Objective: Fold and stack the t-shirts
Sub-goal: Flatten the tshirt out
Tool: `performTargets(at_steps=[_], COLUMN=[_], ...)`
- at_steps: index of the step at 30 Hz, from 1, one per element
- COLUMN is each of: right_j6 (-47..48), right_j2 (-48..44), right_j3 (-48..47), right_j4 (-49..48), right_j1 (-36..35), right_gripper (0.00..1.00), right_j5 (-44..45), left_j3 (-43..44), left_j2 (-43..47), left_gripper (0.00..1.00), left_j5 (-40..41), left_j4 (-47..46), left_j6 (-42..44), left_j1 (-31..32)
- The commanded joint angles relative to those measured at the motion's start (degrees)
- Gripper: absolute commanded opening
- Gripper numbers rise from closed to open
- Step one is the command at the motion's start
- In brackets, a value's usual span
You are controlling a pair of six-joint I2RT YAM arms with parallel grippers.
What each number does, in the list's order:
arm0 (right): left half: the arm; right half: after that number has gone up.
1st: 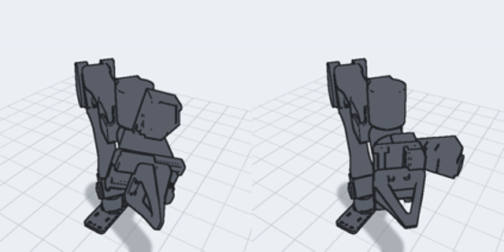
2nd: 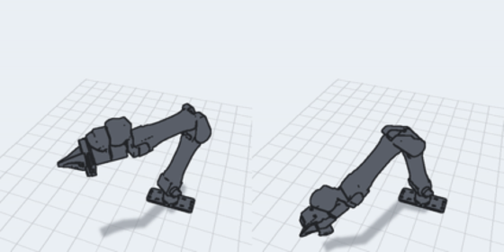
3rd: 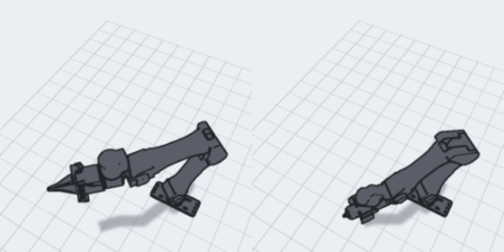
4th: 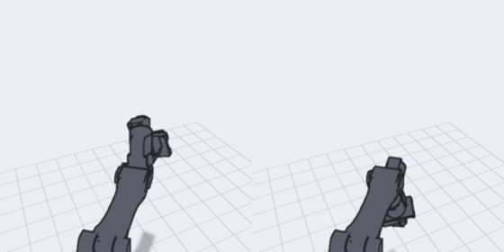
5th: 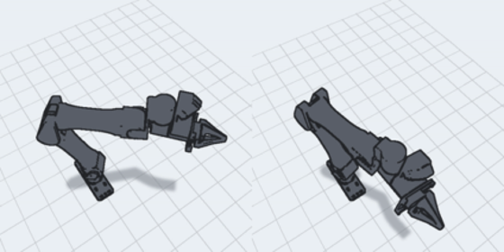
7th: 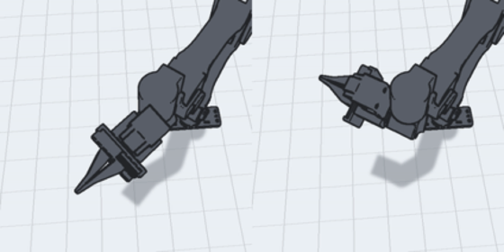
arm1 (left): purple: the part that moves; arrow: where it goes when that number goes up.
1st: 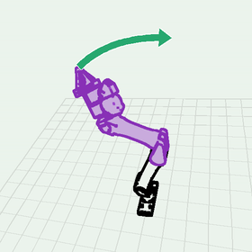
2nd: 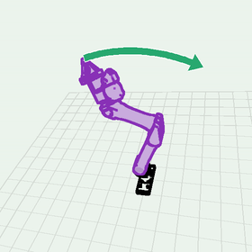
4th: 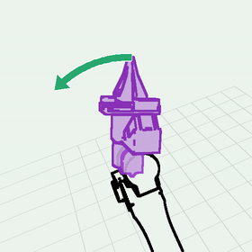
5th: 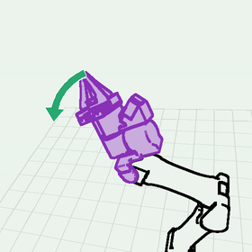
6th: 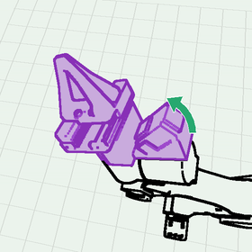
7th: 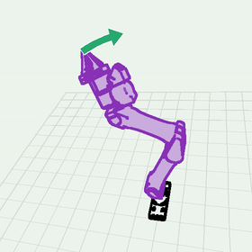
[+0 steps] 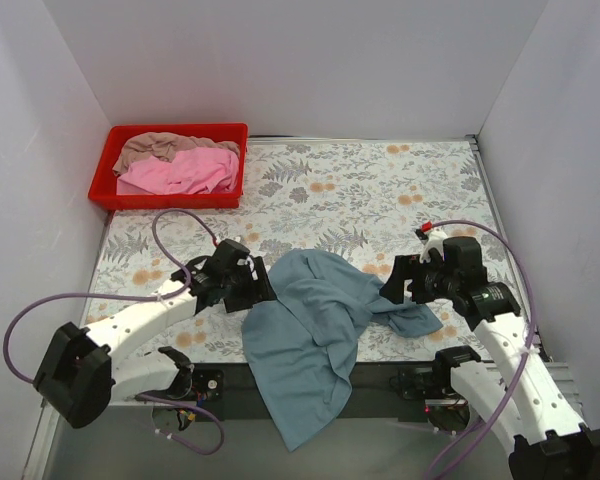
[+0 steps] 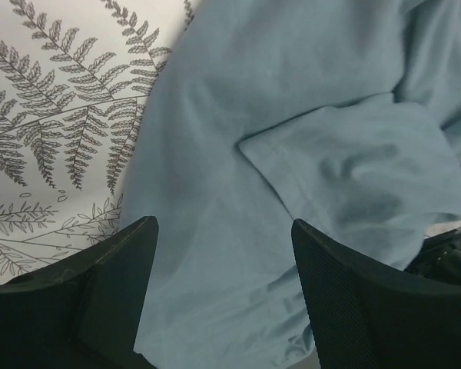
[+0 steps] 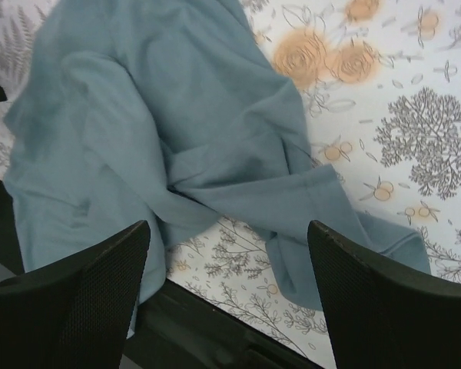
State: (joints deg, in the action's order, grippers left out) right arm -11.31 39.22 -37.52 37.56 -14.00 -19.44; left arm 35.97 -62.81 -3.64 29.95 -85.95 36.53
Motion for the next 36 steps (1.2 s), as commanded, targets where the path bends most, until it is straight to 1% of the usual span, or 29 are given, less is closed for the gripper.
performTargets(at_steps=[1, 3, 7, 9, 10, 11, 13, 14, 15, 16, 17, 18, 19, 20, 21, 22, 23, 24, 26, 27, 28, 30, 31, 32, 34, 35, 36], right_j6=[-2.5, -3.0, -3.3, -3.3, -3.3, -3.4, -3.7, -3.8, -4.0, -4.2, -4.3, -4.5, -4.6, -4.8, -4.9, -4.9, -4.9, -4.8, -4.6, -4.5, -4.6, -4.8, -5.1, -5.2, -5.3, -5.4, -5.2], right_j2=[1.7, 3.0, 4.7, 5.1, 5.1, 5.1, 5.2, 5.4, 5.5, 5.6, 5.9, 6.1, 6.2, 6.3, 6.2, 6.1, 5.9, 5.8, 5.6, 5.7, 5.7, 6.1, 6.3, 6.9, 7.6, 8.4, 8.8], right_j3=[2.1, 3.7, 5.4, 6.7, 7.0, 7.4, 7.5, 7.5, 7.5, 7.5, 7.5, 7.5, 7.5, 7.5, 7.5, 7.5, 7.5, 7.5, 7.6, 7.7, 7.9, 8.5, 8.9, 9.1, 9.9, 10.1, 10.4], right_j4=[-1.7, -3.1, -5.3, -6.7, -7.1, -7.3, -7.8, -7.9, -8.3, -8.3, -8.5, -8.6, -9.0, -9.1, -9.3, -9.5, -9.5, -9.6, -10.0, -10.2, -10.7, -12.4, -12.9, -13.5, -15.0, -15.4, -16.3], right_j1=[-0.2, -0.2, -0.3, -0.2, -0.3, -0.3, -0.3, -0.3, -0.3, -0.2, -0.3, -0.3, -0.3, -0.3, -0.3, -0.3, -0.3, -0.3, -0.4, -0.4, -0.4, -0.4, -0.5, -0.5, -0.6, -0.7, -0.6], right_gripper=[0.88, 0.88, 0.88, 0.88, 0.88, 0.88, 0.88, 0.88, 0.88, 0.88, 0.88, 0.88, 0.88, 0.88, 0.88, 0.88, 0.88, 0.88, 0.88, 0.88, 0.88, 0.87, 0.87, 0.87, 0.85, 0.84, 0.83], right_j5=[3.0, 5.5, 5.4, 5.4, 6.0, 6.3, 6.5, 6.7, 6.7, 6.7, 6.2, 5.8, 5.4, 4.7, 4.3, 4.1, 3.8, 3.8, 3.3, 2.8, 2.4, 1.0, 0.6, 0.0, -0.2, -0.8, -1.2], left_j3=[-0.2, -1.0, -0.6, 0.8, 1.2, 2.0, 5.6, 7.2, 8.8, 13.2, 15.6, 18.8, 25.5, 29.8, 33.7, 37.4, 44.9, 47.8, 53.4, 53.9, 53.7, 49.4, 47.5, 45.3, 38.4, 36.0, 33.8], left_j2=[-3.7, -5.8, -11.5, -15.2, -16.4, -19.4, -23.0, -25.4, -29.8, -32.7, -35.3, -41.1, -43.7, -46.1, -50.5, -52.1, -53.5, -54.1, -53.5, -52.5, -49.3, -45.1, -43.1, -38.8, -34.7, -30.3, -28.4], left_gripper=[0.69, 0.68, 0.65, 0.62, 0.58, 0.55, 0.46, 0.33, 0.27, 0.21, 0.07, 0.0, 0.0, 0.0, 0.0, 0.0, 0.0, 0.02, 0.13, 0.25, 0.31, 0.42, 0.51, 0.54, 0.6, 0.61, 0.61], left_j5=[-1.6, -0.5, 1.3, 3.0, 6.2, 7.2, 11.5, 12.7, 14.1, 16.1, 17.3, 18.4, 19.3, 20.9, 21.9, 23.1, 24.4, 23.9, 22.4, 22.1, 21.7, 19.3, 18.3, 17.5, 13.6, 12.3, 10.8], left_j4=[0.1, -0.4, -1.1, -1.1, -1.5, -1.6, -1.2, -1.1, -1.2, -1.3, -1.2, -1.0, -0.2, 0.2, 0.5, 1.2, 1.3, 1.4, 1.5, 1.4, 0.8, -0.4, -1.3, -1.5, -2.3, -2.5, -2.7], left_j6=[-2.1, -2.3, -2.3, -1.6, -0.7, 0.1, 2.0, 4.3, 5.9, 7.2, 10.1, 11.4, 12.6, 14.2, 17.5, 19.4, 21.0, 23.5, 24.3, 24.7, 25.0, 25.0, 24.5, 24.0, 21.9, 21.1, 20.2], left_j1=[0.7, 0.8, 0.8, 0.8, 0.7, 0.5, -0.1, -1.1, -1.8, -2.8, -5.0, -6.3, -7.5, -9.6, -10.2, -10.5, -10.5, -10.4, -10.1, -9.6, -8.8, -7.6, -7.1, -6.2, -5.3, -5.2, -4.9])
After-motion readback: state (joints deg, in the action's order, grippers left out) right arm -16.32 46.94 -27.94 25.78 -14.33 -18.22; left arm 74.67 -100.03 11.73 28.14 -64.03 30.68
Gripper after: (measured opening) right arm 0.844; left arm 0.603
